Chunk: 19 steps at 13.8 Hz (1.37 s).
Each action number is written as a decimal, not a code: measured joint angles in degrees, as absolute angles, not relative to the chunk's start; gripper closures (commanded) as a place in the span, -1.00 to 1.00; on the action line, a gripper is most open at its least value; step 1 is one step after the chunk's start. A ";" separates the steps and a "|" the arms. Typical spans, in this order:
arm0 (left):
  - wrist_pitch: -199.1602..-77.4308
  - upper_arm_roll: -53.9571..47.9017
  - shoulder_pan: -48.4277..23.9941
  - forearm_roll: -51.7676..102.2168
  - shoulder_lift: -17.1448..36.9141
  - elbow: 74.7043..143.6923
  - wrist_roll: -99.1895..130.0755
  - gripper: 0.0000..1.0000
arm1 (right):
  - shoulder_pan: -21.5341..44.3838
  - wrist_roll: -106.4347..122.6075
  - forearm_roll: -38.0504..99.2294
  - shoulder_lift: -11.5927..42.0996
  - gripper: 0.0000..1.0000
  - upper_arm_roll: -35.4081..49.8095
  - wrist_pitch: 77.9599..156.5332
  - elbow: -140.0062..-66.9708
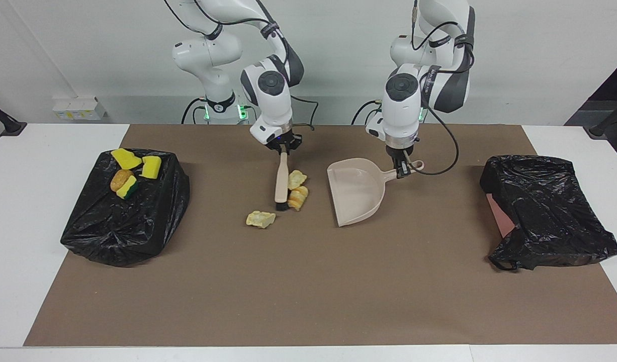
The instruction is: Sweep and dump trash in bin
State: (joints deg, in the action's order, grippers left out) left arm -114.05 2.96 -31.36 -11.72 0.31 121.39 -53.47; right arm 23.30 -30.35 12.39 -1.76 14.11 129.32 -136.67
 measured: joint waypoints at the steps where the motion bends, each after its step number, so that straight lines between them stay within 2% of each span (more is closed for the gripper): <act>1: -115.04 2.94 -31.62 -11.72 0.31 122.29 -53.07 1.00 | 24.68 -30.35 14.48 -0.36 1.00 14.12 129.66 -135.29; 6: -120.23 2.98 -32.80 -12.06 0.26 125.80 -50.51 1.00 | 28.38 -30.35 27.42 2.06 1.00 14.19 129.66 -129.68; 11: -122.99 3.09 -32.75 -11.84 0.28 126.62 -50.36 1.00 | 27.81 -26.57 35.78 1.56 1.00 13.58 128.46 -125.53; 13: -123.06 3.16 -32.74 -11.58 0.28 126.66 -50.34 1.00 | 26.14 -26.35 32.16 -0.56 1.00 13.08 122.42 -124.84; 16: -123.37 3.24 -32.73 -8.49 0.32 126.67 -49.51 1.00 | 20.63 -26.68 18.51 -4.47 1.00 12.80 112.50 -124.53; 19: -124.21 3.24 -32.76 -4.12 0.62 126.69 -46.99 1.00 | 15.96 -24.99 3.73 -4.14 1.00 12.66 108.04 -123.46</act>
State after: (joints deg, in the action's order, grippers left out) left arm -124.21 3.24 -32.76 -4.12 0.62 126.69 -46.99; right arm 15.96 -24.99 3.73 -4.14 12.66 108.04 -123.46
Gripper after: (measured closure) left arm 0.683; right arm 0.740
